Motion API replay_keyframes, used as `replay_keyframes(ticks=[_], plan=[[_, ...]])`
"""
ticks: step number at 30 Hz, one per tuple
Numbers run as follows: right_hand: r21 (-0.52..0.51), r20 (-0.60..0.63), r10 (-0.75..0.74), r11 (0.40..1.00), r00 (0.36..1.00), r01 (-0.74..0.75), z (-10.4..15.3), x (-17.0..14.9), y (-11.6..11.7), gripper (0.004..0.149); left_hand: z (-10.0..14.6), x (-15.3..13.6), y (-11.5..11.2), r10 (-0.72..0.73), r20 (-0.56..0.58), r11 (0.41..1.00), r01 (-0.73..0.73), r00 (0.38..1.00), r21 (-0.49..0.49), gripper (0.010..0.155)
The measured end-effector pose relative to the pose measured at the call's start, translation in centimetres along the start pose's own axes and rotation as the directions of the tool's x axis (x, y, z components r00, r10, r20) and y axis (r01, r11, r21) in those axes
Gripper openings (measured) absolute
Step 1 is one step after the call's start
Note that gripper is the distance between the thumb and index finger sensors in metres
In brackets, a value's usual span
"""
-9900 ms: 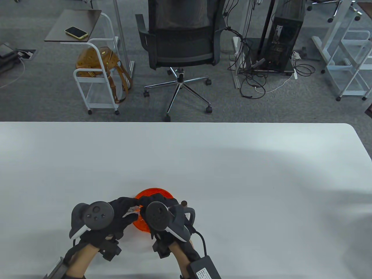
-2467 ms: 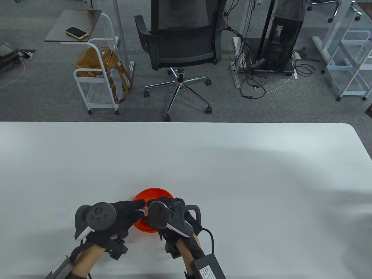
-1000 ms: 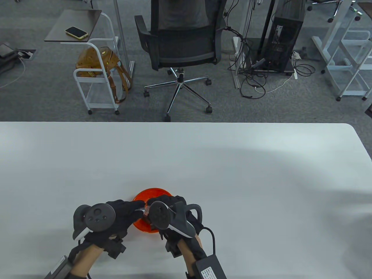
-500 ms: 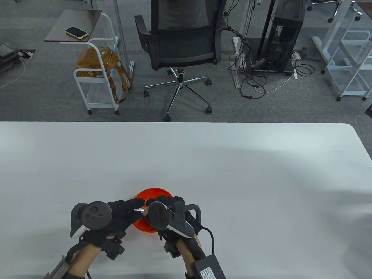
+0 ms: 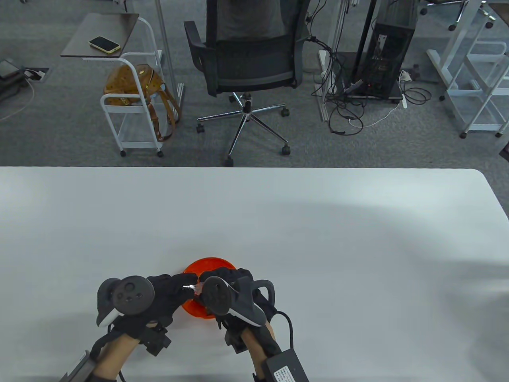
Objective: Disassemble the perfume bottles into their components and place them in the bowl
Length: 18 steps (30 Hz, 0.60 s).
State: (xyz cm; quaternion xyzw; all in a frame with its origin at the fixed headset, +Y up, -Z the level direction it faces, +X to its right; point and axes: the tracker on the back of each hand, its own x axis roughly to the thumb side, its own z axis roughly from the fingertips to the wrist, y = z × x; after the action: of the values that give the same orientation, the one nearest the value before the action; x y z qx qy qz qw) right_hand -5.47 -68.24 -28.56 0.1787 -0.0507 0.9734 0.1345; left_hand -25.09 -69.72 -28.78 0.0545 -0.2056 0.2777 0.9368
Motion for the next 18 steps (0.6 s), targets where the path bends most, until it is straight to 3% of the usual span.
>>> replay_keyframes(ticks=[6, 10, 14, 18], plan=[[-0.001, -0.006, -0.004, 1.000, 1.000, 0.004, -0.04, -0.01, 0.02, 0.055, -0.33, -0.23, 0.02, 0.101, 0.011, 0.992, -0.100, 0.995, -0.082, 0.055], [-0.007, -0.005, -0.012, 1.000, 1.000, 0.012, 0.01, -0.01, -0.17, 0.055, -0.25, 0.04, 0.00, 0.071, 0.016, 0.996, -0.070, 0.997, -0.058, 0.050], [0.004, -0.002, -0.010, 1.000, 1.000, 0.010, 0.01, 0.00, -0.06, 0.055, -0.05, -0.12, -0.07, 0.022, -0.008, 1.000, -0.023, 1.000, -0.005, 0.054], [0.004, -0.001, 0.007, 1.000, 1.000, -0.007, 0.00, 0.07, -0.01, 0.055, -0.38, -0.30, -0.11, 0.107, -0.005, 0.986, -0.107, 0.994, -0.126, 0.056]])
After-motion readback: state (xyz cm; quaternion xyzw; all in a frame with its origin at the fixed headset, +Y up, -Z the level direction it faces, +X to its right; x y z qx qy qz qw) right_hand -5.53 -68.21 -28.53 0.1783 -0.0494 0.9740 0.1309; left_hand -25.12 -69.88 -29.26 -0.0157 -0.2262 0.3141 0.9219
